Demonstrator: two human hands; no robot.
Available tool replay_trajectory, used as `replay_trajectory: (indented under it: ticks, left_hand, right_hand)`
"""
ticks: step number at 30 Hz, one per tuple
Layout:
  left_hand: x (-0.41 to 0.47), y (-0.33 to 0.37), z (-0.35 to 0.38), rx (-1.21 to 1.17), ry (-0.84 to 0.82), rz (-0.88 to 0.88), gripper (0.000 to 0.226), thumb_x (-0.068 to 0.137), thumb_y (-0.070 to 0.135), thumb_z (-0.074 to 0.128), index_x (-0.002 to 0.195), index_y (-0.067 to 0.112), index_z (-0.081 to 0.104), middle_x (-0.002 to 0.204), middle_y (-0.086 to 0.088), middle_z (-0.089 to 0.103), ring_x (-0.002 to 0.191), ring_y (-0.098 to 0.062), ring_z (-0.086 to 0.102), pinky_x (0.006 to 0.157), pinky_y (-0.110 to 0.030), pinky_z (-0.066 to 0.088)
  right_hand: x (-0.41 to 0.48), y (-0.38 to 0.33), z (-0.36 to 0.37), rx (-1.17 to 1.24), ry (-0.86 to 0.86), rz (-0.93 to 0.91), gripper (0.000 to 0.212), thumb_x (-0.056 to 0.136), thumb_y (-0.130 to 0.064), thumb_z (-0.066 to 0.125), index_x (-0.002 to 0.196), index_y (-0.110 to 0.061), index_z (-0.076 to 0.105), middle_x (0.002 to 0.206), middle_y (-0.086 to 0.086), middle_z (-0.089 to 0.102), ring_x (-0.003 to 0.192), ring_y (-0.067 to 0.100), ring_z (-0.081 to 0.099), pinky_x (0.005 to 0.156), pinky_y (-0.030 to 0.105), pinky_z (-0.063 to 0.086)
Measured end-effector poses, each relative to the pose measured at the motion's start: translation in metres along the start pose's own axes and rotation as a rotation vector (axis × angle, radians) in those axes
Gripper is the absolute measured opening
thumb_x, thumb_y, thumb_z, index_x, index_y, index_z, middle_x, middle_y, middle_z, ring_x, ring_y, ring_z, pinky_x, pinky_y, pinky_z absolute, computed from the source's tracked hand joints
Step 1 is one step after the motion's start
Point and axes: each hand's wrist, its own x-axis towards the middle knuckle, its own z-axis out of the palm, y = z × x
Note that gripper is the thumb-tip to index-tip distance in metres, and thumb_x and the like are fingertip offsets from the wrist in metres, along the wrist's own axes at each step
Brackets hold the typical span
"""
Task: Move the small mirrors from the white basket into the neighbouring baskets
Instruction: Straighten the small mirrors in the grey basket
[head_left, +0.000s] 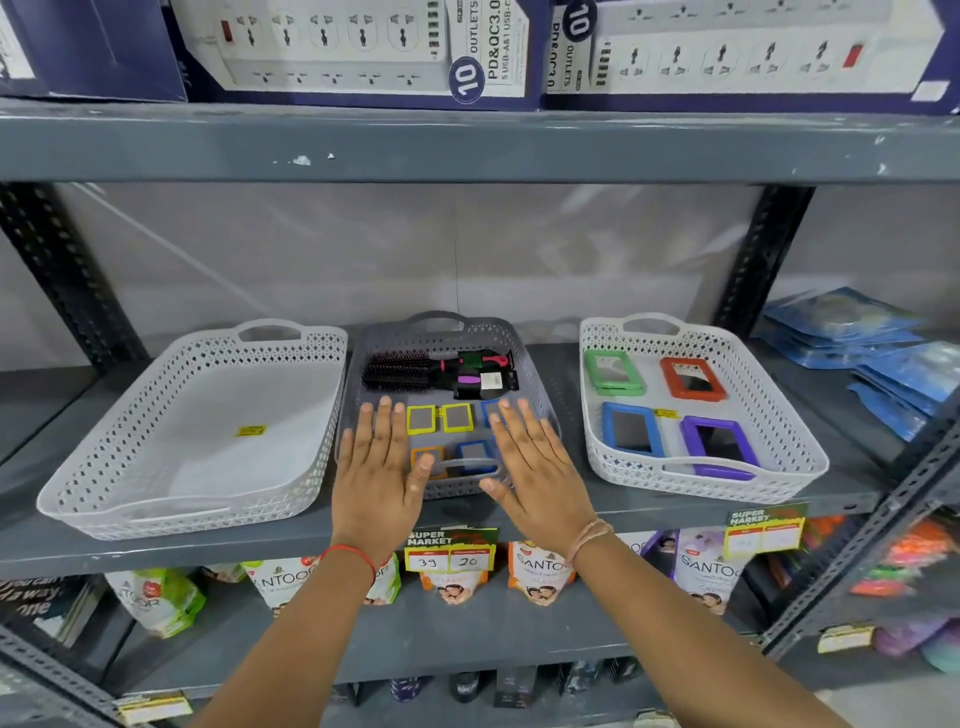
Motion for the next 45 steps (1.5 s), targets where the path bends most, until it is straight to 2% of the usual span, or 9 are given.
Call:
replay_trajectory:
  ticks: [9, 15, 17, 20, 25, 28, 34, 40, 45]
  left_hand:
    - [0.047, 0.114, 0.026, -0.141, -0.036, 0.355, 0.07, 0.097, 0.053, 0.009, 0.143, 0.001, 0.021, 0.15, -0.014, 0.017, 0.14, -0.021, 0.0, 0.112, -0.037, 0.003]
    - [0.061, 0.195, 0.056, -0.219, -0.142, 0.508, 0.078, 0.094, 0.059, 0.009, 0.143, 0.0, 0.019, 0.15, -0.014, 0.014, 0.139, -0.028, 0.01, 0.112, -0.034, -0.001]
    - [0.063, 0.207, 0.068, -0.197, -0.184, 0.506, 0.081, 0.092, 0.063, 0.007, 0.143, 0.0, 0.016, 0.15, -0.013, 0.015, 0.138, -0.03, 0.012, 0.112, -0.035, 0.001]
    - [0.06, 0.213, 0.081, -0.132, -0.228, 0.505, 0.092, 0.079, 0.072, -0.013, 0.141, 0.006, 0.0, 0.153, -0.01, 0.005, 0.139, -0.024, -0.004, 0.112, -0.032, -0.007]
    - [0.054, 0.211, 0.08, -0.063, -0.38, 0.378, 0.117, 0.049, 0.076, -0.04, 0.143, 0.01, -0.011, 0.155, -0.008, -0.006, 0.14, -0.018, -0.01, 0.112, -0.03, -0.009]
    - [0.048, 0.211, 0.078, -0.082, -0.362, 0.339, 0.12, 0.052, 0.076, -0.038, 0.145, 0.009, -0.006, 0.155, -0.008, -0.003, 0.141, -0.018, -0.007, 0.112, -0.03, -0.006]
    - [0.046, 0.202, 0.079, -0.073, -0.338, 0.289, 0.116, 0.056, 0.075, -0.036, 0.146, 0.011, -0.002, 0.156, -0.007, 0.0, 0.141, -0.018, -0.006, 0.112, -0.031, -0.005]
    - [0.046, 0.201, 0.085, -0.069, -0.325, 0.277, 0.105, 0.066, 0.074, -0.027, 0.148, 0.014, 0.002, 0.156, -0.007, 0.003, 0.141, -0.021, -0.007, 0.111, -0.033, -0.008]
    - [0.044, 0.201, 0.079, -0.11, -0.297, 0.258, 0.087, 0.078, 0.064, -0.008, 0.148, 0.018, 0.014, 0.152, -0.008, 0.023, 0.139, -0.027, 0.015, 0.11, -0.037, 0.008]
  right_hand:
    - [-0.03, 0.082, -0.055, -0.152, 0.096, 0.262, 0.076, 0.093, -0.058, 0.01, 0.142, -0.003, 0.026, 0.151, 0.015, 0.03, 0.142, 0.007, -0.024, 0.117, 0.024, -0.012]
    - [-0.082, 0.137, -0.09, -0.253, 0.013, 0.404, 0.082, 0.092, -0.062, 0.008, 0.142, 0.001, 0.026, 0.151, 0.018, 0.029, 0.145, 0.019, -0.002, 0.116, 0.028, -0.005]
    - [-0.1, 0.152, -0.091, -0.264, -0.011, 0.437, 0.084, 0.091, -0.064, 0.007, 0.142, 0.001, 0.025, 0.152, 0.017, 0.025, 0.144, 0.011, -0.021, 0.117, 0.027, -0.01]
    - [-0.119, 0.169, -0.088, -0.234, -0.068, 0.467, 0.09, 0.088, -0.068, 0.007, 0.144, 0.0, 0.024, 0.153, 0.019, 0.023, 0.141, 0.008, -0.028, 0.116, 0.029, -0.01]
    - [-0.118, 0.177, -0.085, -0.208, -0.104, 0.464, 0.091, 0.086, -0.07, 0.009, 0.144, -0.001, 0.023, 0.153, 0.018, 0.025, 0.141, 0.018, 0.001, 0.114, 0.028, -0.009]
    - [-0.111, 0.185, -0.082, -0.19, -0.091, 0.429, 0.095, 0.084, -0.072, 0.005, 0.145, -0.001, 0.022, 0.155, 0.017, 0.021, 0.144, 0.025, 0.007, 0.117, 0.029, -0.007]
    - [-0.101, 0.184, -0.078, -0.13, -0.138, 0.391, 0.105, 0.072, -0.078, -0.011, 0.148, -0.008, 0.006, 0.158, 0.009, 0.003, 0.141, 0.018, -0.013, 0.117, 0.033, -0.005]
    - [-0.101, 0.185, -0.079, -0.131, -0.137, 0.402, 0.102, 0.075, -0.075, -0.011, 0.147, -0.009, 0.02, 0.158, 0.009, 0.015, 0.144, 0.021, -0.003, 0.116, 0.034, -0.001]
    - [-0.097, 0.184, -0.078, -0.086, -0.12, 0.437, 0.102, 0.078, -0.071, -0.011, 0.138, -0.007, 0.041, 0.152, 0.011, 0.032, 0.145, 0.028, 0.018, 0.115, 0.035, 0.004]
